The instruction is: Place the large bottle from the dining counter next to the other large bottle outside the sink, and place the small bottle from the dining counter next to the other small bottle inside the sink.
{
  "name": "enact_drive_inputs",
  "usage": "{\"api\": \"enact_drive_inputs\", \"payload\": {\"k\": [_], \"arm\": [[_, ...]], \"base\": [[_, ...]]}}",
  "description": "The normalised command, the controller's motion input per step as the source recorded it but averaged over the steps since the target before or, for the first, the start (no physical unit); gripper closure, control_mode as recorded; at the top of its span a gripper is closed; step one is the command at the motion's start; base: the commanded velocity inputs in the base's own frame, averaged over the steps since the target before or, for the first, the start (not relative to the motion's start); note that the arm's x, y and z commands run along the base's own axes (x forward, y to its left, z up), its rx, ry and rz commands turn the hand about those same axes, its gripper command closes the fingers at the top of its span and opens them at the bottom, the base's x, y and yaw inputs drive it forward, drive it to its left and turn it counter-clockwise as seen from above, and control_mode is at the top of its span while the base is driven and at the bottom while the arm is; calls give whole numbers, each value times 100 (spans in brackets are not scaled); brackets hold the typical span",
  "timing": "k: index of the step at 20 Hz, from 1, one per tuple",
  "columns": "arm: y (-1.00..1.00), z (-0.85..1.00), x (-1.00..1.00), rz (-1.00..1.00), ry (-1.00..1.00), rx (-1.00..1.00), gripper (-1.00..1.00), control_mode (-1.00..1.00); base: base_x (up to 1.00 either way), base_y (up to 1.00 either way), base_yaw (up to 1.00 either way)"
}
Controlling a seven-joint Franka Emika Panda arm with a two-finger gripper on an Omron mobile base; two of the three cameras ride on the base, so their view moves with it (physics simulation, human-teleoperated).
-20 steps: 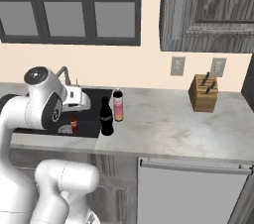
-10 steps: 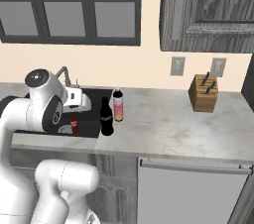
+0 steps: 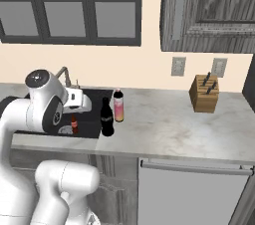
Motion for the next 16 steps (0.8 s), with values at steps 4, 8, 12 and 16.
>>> {"api": "enact_drive_inputs", "payload": {"k": [4,8,12,16], "arm": [[0,0,0,0,0,0,-100,100],[0,0,0,0,0,0,-100,100],[0,0,0,0,0,0,-100,100],[0,0,0,0,0,0,-100,100]], "base": [[-34,16,0],[-80,34,0],[-79,41,1],[-17,39,11]]}}
